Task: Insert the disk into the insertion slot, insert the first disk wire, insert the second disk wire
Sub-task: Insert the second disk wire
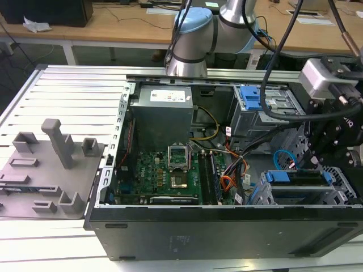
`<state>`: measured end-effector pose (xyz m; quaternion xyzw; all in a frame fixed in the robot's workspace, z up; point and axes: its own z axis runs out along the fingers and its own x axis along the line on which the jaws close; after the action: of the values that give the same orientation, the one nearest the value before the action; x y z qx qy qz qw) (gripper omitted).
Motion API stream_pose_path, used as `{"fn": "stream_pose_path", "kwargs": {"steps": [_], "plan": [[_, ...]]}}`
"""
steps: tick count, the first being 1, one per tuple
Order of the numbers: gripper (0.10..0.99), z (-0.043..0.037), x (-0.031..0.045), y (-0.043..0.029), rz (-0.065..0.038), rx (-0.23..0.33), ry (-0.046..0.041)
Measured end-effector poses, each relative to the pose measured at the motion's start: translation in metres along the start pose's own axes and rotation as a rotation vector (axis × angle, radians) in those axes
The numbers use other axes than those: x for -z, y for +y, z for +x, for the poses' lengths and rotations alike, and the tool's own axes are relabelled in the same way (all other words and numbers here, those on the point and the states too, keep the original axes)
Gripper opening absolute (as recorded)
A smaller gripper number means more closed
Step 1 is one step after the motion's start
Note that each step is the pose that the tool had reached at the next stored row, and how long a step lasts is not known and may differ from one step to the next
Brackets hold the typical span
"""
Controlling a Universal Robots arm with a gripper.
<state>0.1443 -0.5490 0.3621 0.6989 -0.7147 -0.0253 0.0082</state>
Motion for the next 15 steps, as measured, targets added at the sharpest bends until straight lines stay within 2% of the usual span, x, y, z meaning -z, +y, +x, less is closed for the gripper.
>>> {"fn": "stream_pose_path", "kwargs": {"steps": [2,4,6,12,15], "plan": [[0.106,0.0003,-0.0006,0.0001,0.0,0.0,-0.0001],[0.106,0.001,-0.0077,-0.0002,-0.001,0.0,-0.0006],[0.106,0.0015,-0.0114,-0.0004,-0.001,0.0,-0.0007],[0.106,0.0046,-0.0155,-0.0007,-0.001,0.0,-0.0007],[0.106,0.0106,-0.0166,-0.0009,-0.001,0.0,-0.0008]]}}
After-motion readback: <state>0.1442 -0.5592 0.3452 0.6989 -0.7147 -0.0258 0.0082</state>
